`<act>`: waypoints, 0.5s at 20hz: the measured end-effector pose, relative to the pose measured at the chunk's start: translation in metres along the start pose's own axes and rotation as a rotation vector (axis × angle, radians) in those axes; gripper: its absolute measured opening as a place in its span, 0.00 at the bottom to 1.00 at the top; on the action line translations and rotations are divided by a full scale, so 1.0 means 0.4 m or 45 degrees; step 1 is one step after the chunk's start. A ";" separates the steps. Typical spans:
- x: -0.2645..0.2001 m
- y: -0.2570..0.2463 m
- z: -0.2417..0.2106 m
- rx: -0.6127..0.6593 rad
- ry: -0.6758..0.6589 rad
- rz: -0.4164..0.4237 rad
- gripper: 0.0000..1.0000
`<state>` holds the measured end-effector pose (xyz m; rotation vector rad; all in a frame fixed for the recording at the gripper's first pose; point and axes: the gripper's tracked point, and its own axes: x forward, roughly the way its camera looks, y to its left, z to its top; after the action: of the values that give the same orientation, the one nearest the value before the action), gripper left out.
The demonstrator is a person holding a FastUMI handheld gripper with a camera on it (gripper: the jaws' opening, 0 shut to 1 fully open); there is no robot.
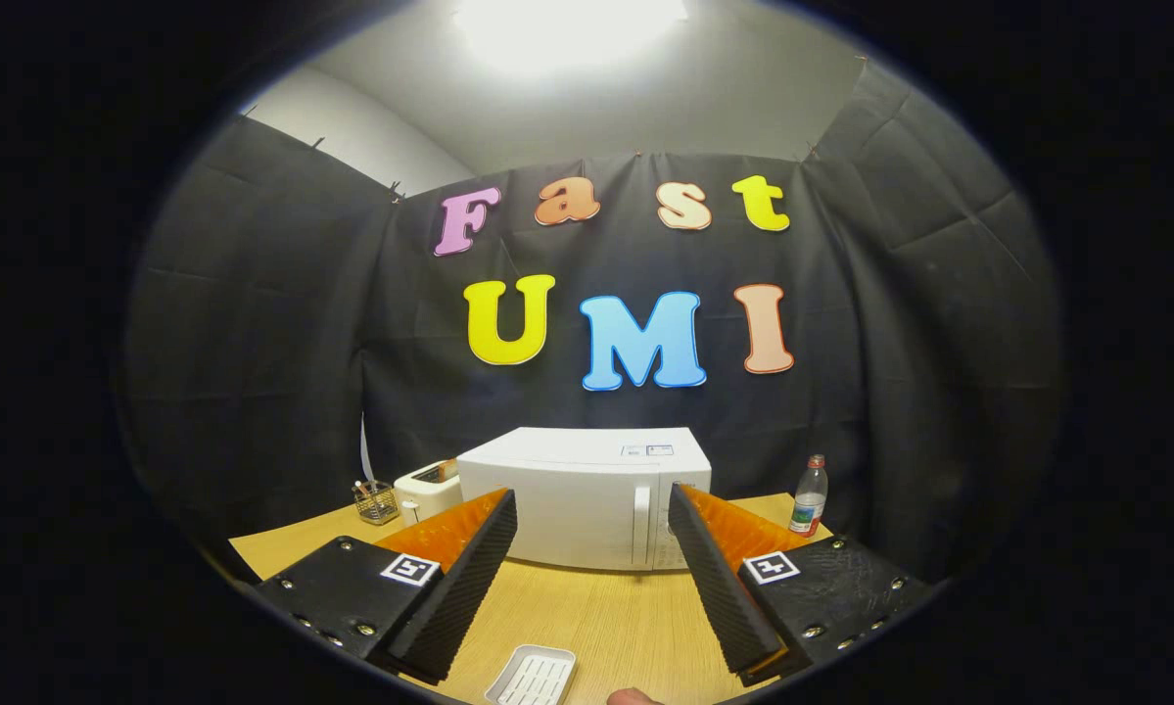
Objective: Open the microwave, put the food inside, and close the microwave door.
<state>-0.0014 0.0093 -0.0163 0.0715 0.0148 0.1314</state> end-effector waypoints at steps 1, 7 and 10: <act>0.002 -0.001 0.000 0.001 0.002 -0.001 0.97; 0.003 0.001 -0.006 0.024 0.012 -0.003 0.97; 0.000 0.001 -0.001 0.031 0.007 -0.006 0.97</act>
<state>-0.0013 0.0096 -0.0168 0.0953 0.0218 0.1265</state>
